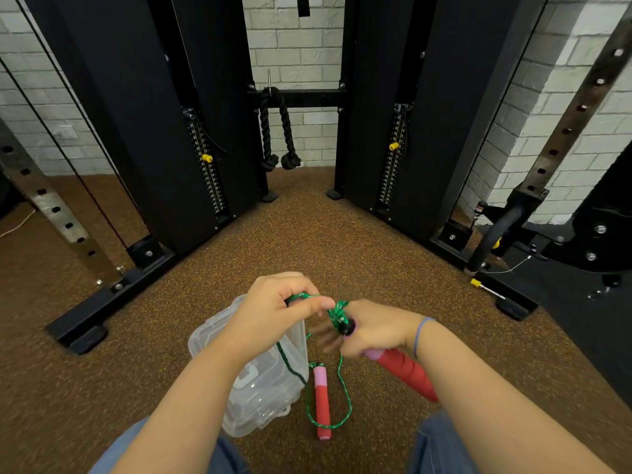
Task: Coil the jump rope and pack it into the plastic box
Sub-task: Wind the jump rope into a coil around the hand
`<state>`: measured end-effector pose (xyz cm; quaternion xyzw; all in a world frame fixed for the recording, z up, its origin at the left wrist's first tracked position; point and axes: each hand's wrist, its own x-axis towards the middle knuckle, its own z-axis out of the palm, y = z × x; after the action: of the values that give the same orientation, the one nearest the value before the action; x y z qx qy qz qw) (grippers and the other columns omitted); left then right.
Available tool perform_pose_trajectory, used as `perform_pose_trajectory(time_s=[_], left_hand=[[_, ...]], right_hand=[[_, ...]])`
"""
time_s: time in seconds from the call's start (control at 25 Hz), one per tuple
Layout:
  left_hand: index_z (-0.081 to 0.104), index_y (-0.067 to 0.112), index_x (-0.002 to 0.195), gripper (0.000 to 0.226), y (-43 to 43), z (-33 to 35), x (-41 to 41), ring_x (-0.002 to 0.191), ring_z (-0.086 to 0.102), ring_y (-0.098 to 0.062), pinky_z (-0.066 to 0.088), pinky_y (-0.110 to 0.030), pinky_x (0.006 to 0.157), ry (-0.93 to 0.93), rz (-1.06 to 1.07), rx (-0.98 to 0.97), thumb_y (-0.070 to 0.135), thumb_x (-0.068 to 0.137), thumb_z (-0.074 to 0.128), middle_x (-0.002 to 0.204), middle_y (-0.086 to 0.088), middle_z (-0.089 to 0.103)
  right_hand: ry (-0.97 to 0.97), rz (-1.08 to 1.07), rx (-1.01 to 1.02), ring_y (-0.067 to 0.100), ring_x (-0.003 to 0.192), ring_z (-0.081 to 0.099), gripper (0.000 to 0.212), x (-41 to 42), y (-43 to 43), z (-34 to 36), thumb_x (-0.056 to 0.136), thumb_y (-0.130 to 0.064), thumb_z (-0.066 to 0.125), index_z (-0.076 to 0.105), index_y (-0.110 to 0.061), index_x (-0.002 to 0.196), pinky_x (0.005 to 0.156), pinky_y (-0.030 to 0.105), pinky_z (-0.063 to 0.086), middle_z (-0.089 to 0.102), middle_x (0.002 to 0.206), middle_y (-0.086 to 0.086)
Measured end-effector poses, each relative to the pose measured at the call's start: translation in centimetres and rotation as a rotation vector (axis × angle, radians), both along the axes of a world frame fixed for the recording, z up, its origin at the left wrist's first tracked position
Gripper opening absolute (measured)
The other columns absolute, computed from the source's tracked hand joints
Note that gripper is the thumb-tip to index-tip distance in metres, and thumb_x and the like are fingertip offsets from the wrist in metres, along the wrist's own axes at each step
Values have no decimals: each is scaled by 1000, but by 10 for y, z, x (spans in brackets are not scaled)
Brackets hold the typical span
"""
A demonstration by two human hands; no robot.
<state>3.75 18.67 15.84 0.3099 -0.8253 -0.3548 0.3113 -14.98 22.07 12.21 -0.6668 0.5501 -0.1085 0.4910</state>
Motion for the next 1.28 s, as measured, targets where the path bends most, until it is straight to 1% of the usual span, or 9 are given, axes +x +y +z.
perform_pose_trajectory(time_s=[0.2, 0.4, 0.52, 0.6, 0.76, 0.96, 1.08, 1.2, 1.28], left_hand=[[61, 20, 67, 35, 0, -2, -1, 60, 50, -15, 39, -28, 60, 0, 80, -18, 52, 80, 56, 70, -1, 60], [51, 28, 63, 30, -2, -4, 0, 51, 39, -4, 29, -16, 51, 40, 125, 31, 43, 89, 51, 55, 12, 47], [49, 29, 61, 34, -1, -4, -2, 56, 39, -2, 31, -16, 55, 82, 114, 75, 53, 86, 50, 59, 11, 47], [47, 23, 61, 37, 0, -3, -5, 56, 39, -1, 32, -15, 55, 111, 97, 95, 49, 88, 48, 58, 11, 45], [48, 25, 60, 35, 12, -2, -18, 44, 42, 2, 32, -18, 52, 196, 86, 269, 27, 94, 40, 45, 13, 48], [55, 29, 81, 41, 26, -9, -32, 61, 54, 18, 41, -4, 57, 198, 19, 255, -5, 95, 37, 60, 29, 64], [55, 32, 77, 29, 21, -8, -30, 65, 48, 3, 43, -21, 62, 105, 20, 192, 12, 89, 37, 73, 14, 62], [52, 14, 74, 27, 17, -10, -29, 70, 45, -10, 42, -30, 70, -67, 1, 191, 4, 94, 36, 75, -3, 56], [47, 15, 69, 33, 20, -7, -29, 66, 46, -6, 42, -30, 70, -51, -98, 280, 6, 98, 35, 68, 6, 55]], right_hand=[[-116, 214, 169, 11, 71, 67, 47, 8, 8, 17, 59, 0, 47, 64, 9, 101, 70, 21, 53, 69, 83, 14], [-313, 258, 121, 6, 56, 63, 27, 14, 18, 35, 58, 3, 47, 62, -1, 80, 62, 22, 54, 63, 65, 8], [-564, 286, 62, 15, 57, 62, 22, 22, 19, 40, 52, -6, 51, 61, -7, 71, 85, 41, 53, 67, 59, -4], [-802, 289, 47, 15, 58, 63, 27, 29, 19, 43, 48, -10, 50, 62, -6, 72, 93, 38, 47, 68, 61, -3], [-1342, 245, 84, 20, 75, 69, 46, 41, 18, 42, 47, -12, 57, 67, -1, 90, 79, 26, 52, 73, 82, 10], [-1898, 57, 197, 38, 119, 56, 69, 46, 15, 41, 65, 1, 42, 42, 13, 132, 113, 40, 31, 55, 128, 32], [-1912, -43, 188, 38, 127, 49, 74, 44, 13, 40, 63, -2, 41, 37, 13, 135, 117, 40, 18, 48, 135, 32], [-1852, -162, 147, 34, 132, 43, 79, 41, 8, 41, 61, -6, 43, 35, 10, 138, 119, 38, 12, 45, 139, 29], [-1827, -234, 104, 32, 135, 40, 84, 31, 4, 45, 59, -7, 45, 32, 9, 141, 119, 40, 11, 42, 143, 27]])
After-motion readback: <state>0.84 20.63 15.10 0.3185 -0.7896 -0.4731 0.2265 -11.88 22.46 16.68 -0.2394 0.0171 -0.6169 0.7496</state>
